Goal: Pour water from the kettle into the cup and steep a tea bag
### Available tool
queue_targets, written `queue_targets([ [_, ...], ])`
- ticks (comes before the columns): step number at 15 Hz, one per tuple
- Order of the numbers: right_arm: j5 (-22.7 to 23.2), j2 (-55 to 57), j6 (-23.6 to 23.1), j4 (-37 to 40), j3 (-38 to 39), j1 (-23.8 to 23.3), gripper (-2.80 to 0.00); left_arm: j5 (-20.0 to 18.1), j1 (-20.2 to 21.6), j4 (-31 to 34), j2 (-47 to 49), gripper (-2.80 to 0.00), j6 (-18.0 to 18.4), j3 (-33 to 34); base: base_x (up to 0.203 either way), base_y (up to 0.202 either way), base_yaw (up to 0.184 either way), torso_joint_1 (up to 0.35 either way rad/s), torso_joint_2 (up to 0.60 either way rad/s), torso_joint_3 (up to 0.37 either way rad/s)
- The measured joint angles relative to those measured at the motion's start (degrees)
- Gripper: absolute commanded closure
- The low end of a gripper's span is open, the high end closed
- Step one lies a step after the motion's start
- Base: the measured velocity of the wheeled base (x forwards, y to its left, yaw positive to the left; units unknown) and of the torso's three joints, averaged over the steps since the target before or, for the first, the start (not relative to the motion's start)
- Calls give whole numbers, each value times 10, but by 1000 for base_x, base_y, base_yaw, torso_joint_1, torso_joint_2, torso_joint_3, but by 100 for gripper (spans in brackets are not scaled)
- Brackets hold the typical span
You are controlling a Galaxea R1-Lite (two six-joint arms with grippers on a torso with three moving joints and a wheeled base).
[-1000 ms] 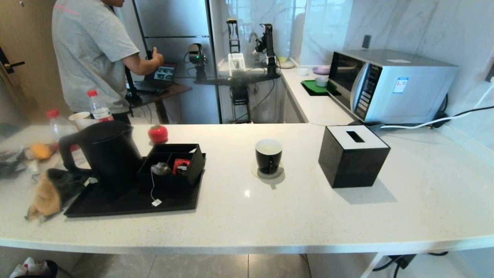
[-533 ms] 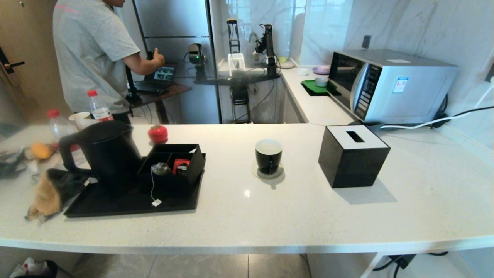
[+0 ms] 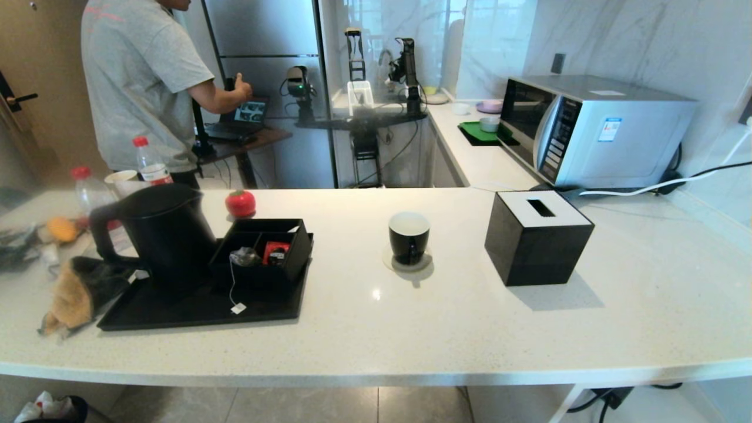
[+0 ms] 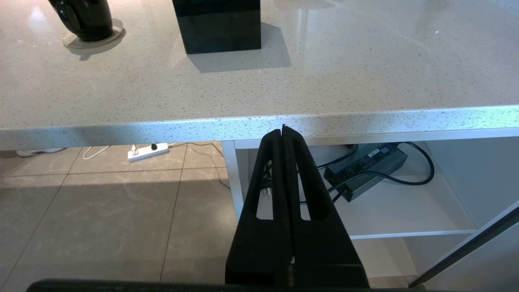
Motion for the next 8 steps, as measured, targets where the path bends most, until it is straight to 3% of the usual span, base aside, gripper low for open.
queue_targets([
  [5, 0, 0, -5, 0, 0, 0, 0, 65, 0, -6, 163, 0, -17, -105, 0, 0, 0, 0, 0, 0],
  [8, 0, 0, 0, 0, 0, 0, 0, 90, 42, -59, 266, 0, -18, -136, 0, 0, 0, 0, 0, 0],
])
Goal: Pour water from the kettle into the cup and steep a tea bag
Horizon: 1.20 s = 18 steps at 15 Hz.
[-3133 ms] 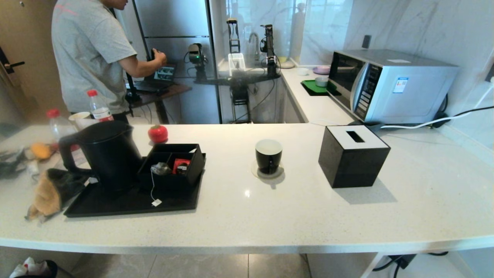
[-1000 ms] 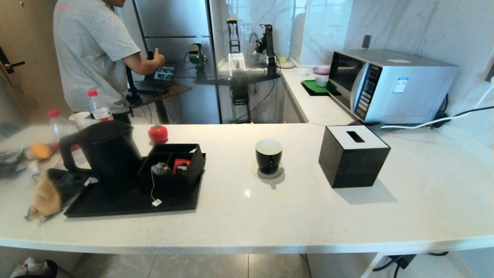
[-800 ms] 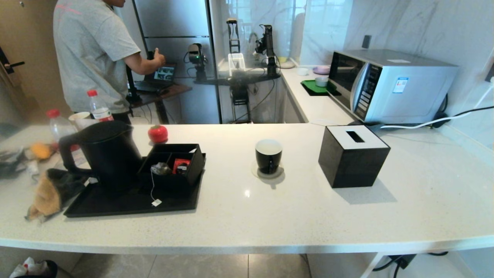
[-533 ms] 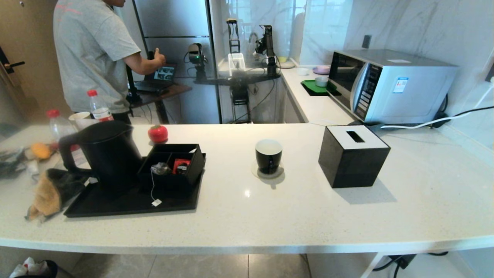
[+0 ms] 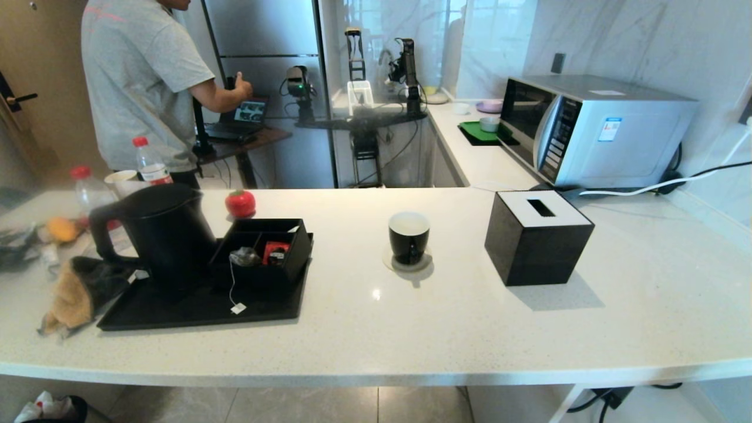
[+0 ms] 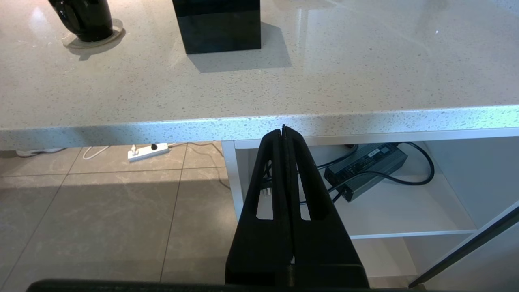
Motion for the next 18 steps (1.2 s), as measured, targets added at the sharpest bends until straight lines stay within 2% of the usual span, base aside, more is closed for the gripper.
queue_targets([
  [2, 0, 0, 0, 0, 0, 0, 0, -3, 59, -71, 63, 0, 0, -7, 0, 0, 0, 0, 0, 0],
  [4, 0, 0, 0, 0, 0, 0, 0, -25, 128, -132, 111, 0, 2, -7, 0, 0, 0, 0, 0, 0],
  [6, 0, 0, 0, 0, 0, 0, 0, -66, 193, -153, 144, 0, 4, 7, 0, 0, 0, 0, 0, 0],
  [8, 0, 0, 0, 0, 0, 0, 0, -114, 238, -179, 167, 0, 10, 40, 0, 0, 0, 0, 0, 0],
  [10, 0, 0, 0, 0, 0, 0, 0, -127, 263, -248, 193, 0, 26, 95, 0, 0, 0, 0, 0, 0],
  [14, 0, 0, 0, 0, 0, 0, 0, -142, 279, -457, 286, 0, 45, 185, 0, 0, 0, 0, 0, 0],
  [18, 0, 0, 0, 0, 0, 0, 0, -166, 283, -670, 427, 0, 54, 221, 0, 0, 0, 0, 0, 0],
])
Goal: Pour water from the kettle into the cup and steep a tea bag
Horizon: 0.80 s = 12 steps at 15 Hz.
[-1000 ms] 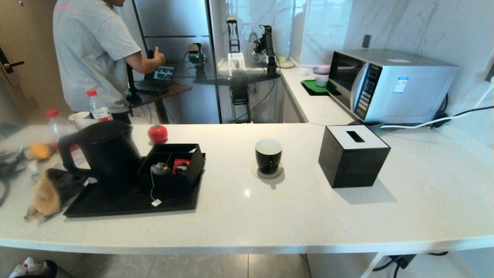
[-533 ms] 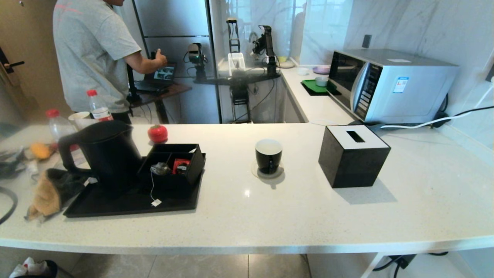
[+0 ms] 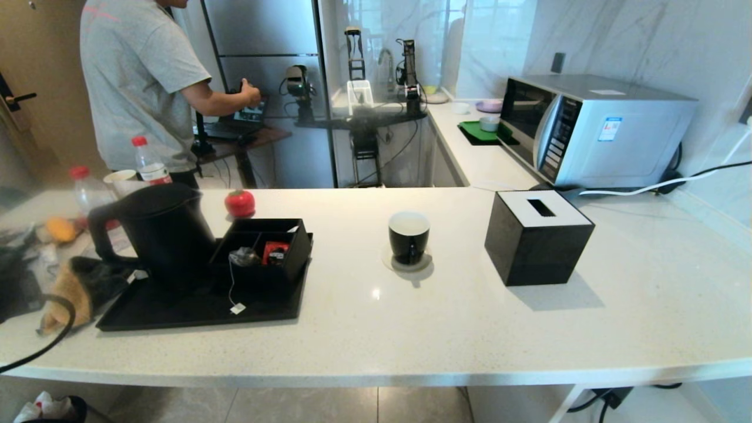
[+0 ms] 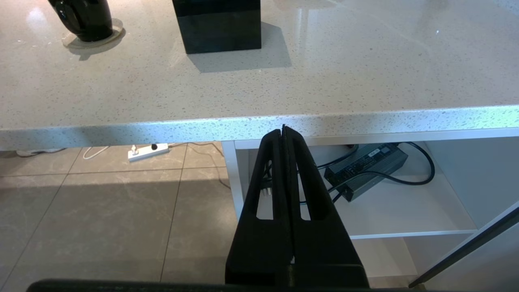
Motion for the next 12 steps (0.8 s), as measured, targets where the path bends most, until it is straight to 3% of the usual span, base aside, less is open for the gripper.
queue_targets([
  [3, 0, 0, 0, 0, 0, 0, 0, -23, 1, -159, 105, 0, 5, 10, 0, 0, 0, 0, 0, 0],
  [5, 0, 0, 0, 0, 0, 0, 0, -45, 1, -223, 152, 0, 10, 17, 0, 0, 0, 0, 0, 0],
  [6, 0, 0, 0, 0, 0, 0, 0, -48, 1, -226, 167, -280, 10, 18, 0, 0, 0, 0, 0, 0],
  [12, 0, 0, 0, 0, 0, 0, 0, -57, 1, -227, 221, -280, 9, 3, 0, 0, 0, 0, 0, 0],
])
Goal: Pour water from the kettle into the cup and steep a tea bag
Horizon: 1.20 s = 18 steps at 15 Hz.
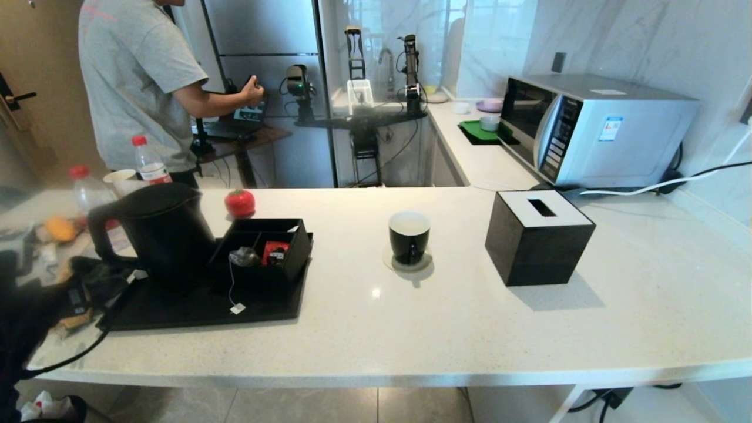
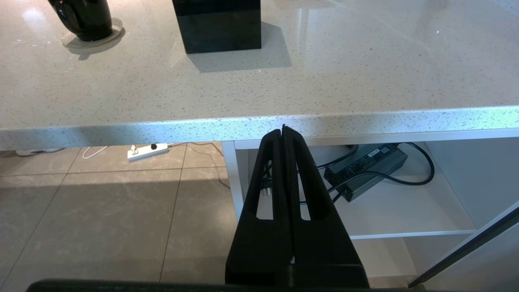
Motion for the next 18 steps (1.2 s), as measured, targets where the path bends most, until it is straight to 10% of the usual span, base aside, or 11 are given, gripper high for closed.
queue_targets([
  [18, 0, 0, 0, 0, 0, 0, 0, -7, -21, 0, 143, -280, 1, -194, 0, 0, 0, 0, 0, 0],
])
